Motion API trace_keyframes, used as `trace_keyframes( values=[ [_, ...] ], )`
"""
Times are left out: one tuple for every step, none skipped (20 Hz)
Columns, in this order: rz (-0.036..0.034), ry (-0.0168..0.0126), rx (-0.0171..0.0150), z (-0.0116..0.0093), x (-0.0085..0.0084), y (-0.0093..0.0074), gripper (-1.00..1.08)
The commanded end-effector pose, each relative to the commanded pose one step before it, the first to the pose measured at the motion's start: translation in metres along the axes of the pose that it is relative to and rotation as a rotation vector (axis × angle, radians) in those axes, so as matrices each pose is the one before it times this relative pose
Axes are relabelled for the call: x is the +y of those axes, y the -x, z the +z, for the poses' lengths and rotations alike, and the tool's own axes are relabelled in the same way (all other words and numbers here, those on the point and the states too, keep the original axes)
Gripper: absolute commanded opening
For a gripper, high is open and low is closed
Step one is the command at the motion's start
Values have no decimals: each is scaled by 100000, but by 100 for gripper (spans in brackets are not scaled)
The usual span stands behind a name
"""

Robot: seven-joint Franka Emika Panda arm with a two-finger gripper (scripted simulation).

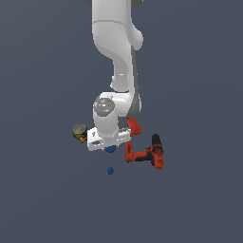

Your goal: Pick up a designated object from a clutter of objects.

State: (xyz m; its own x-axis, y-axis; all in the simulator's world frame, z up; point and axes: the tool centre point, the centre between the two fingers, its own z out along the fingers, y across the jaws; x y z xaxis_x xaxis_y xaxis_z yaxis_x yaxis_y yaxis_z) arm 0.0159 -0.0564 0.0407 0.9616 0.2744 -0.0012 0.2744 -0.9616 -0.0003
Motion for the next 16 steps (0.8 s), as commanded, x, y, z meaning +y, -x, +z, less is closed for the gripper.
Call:
trace_keyframes(
  values=[
    [32,69,150,-853,218,293,-100],
    [0,0,0,-413,95,178,-100],
    [0,0,0,-458,105,197,-100],
    [0,0,0,-503,115,216,-100],
    [0,0,0,-548,126,235,-100],
    [0,0,0,-594,136,254,-100],
    [0,0,0,-641,147,274,-100],
    [0,0,0,-688,157,293,-100],
    [0,0,0,-737,168,313,-100],
    [-19,-44,7,-780,174,329,-100],
    [0,0,0,-835,190,352,-100],
    [0,0,0,-879,199,369,-100],
    [0,0,0,-901,204,377,-100],
    [-3,-45,19,-910,210,381,-100],
    [0,0,0,-922,208,382,-100],
    [0,0,0,-934,211,386,-100]
  ],
)
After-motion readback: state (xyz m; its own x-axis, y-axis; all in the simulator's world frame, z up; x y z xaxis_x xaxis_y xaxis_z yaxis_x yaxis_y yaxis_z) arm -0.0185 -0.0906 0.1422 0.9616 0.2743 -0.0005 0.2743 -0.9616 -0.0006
